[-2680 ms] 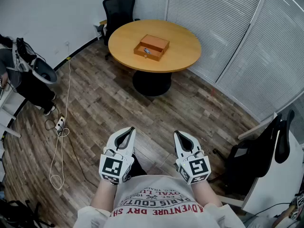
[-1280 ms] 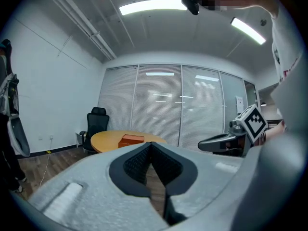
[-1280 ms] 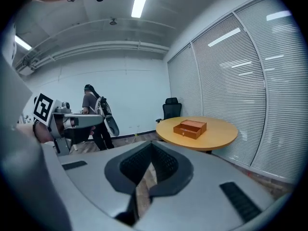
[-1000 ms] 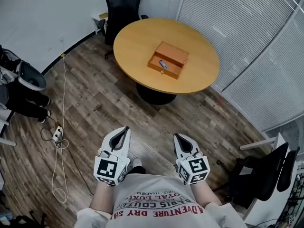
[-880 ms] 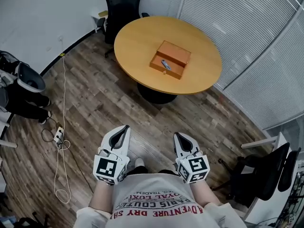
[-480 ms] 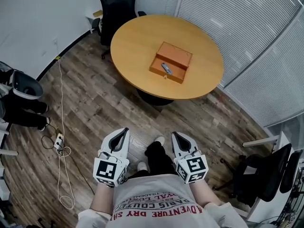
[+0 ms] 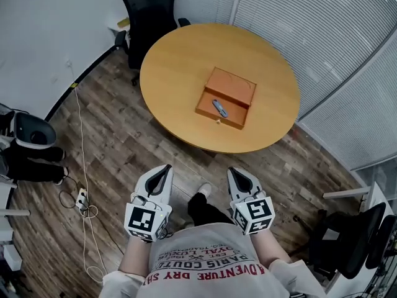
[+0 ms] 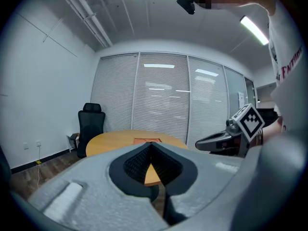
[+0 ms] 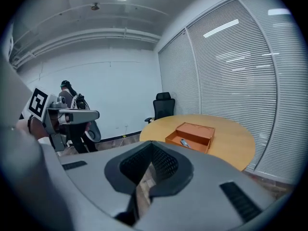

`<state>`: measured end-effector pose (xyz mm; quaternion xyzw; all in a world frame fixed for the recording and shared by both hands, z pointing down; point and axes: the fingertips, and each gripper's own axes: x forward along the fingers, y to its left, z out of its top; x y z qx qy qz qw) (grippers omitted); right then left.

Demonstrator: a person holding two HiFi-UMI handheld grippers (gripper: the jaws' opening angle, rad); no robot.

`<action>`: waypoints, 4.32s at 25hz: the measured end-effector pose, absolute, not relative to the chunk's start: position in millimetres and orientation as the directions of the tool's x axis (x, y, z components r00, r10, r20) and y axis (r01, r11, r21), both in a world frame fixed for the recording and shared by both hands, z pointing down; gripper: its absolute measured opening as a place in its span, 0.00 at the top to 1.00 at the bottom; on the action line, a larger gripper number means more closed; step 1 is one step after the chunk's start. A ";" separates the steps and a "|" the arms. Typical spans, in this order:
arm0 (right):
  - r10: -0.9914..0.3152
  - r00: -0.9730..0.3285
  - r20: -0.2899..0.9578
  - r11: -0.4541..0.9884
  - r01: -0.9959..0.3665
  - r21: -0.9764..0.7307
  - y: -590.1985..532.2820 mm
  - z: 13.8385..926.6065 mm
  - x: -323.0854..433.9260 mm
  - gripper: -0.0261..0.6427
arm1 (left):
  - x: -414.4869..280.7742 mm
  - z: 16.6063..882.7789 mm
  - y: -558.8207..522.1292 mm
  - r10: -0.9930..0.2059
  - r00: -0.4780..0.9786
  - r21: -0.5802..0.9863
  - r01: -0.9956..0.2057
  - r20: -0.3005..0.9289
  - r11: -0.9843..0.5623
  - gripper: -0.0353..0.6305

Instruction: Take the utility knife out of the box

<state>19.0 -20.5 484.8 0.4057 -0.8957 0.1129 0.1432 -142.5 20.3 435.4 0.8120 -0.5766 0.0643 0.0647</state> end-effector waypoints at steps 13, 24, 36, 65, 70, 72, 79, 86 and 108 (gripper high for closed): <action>-0.666 -0.647 0.371 0.652 -0.747 -0.132 -171.4 492.5 6.4 0.95 | -132.1 421.7 -150.2 -0.905 0.385 0.015 -0.921 0.180 -0.389 0.95; -0.664 -0.573 0.480 0.576 -0.802 -0.160 -248.1 526.9 5.0 0.95 | -138.0 442.5 -238.5 -0.857 0.447 0.035 -0.891 0.258 -0.454 0.95; -0.551 -0.457 0.698 0.580 -0.812 -0.074 -302.3 601.4 -11.7 0.95 | -132.0 478.4 -312.5 -0.772 0.534 0.032 -0.829 0.344 -0.559 0.95; -0.256 -0.243 0.936 0.600 -0.799 -0.043 -337.0 712.2 -18.6 0.76 | -189.9 516.2 -349.2 -0.749 0.506 0.119 -0.853 0.428 -0.509 0.95; -0.275 -0.224 0.935 0.563 -0.826 -0.032 -337.2 698.8 -19.9 0.76 | -192.1 506.9 -351.6 -0.750 0.517 0.110 -0.846 0.413 -0.522 0.95; -0.297 -0.253 0.921 0.552 -0.832 -0.051 -336.2 686.2 -24.8 0.76 | -191.2 503.0 -350.8 -0.749 0.526 0.112 -0.841 0.403 -0.529 0.95; -0.453 -0.376 0.808 0.540 -0.837 -0.087 -348.0 608.2 -35.0 0.76 | -192.1 485.1 -351.8 -0.750 0.556 0.135 -0.826 0.357 -0.548 0.95; -0.630 -0.424 0.651 0.517 -0.854 -0.056 -356.2 519.7 -25.8 0.76 | -189.6 459.7 -354.6 -0.762 0.568 0.106 -0.818 0.311 -0.566 0.95; -0.917 -0.321 0.235 0.306 -0.947 -0.097 -347.5 390.3 26.0 0.76 | -131.6 367.6 -358.7 -0.716 0.686 -0.079 -0.713 0.126 -0.697 0.95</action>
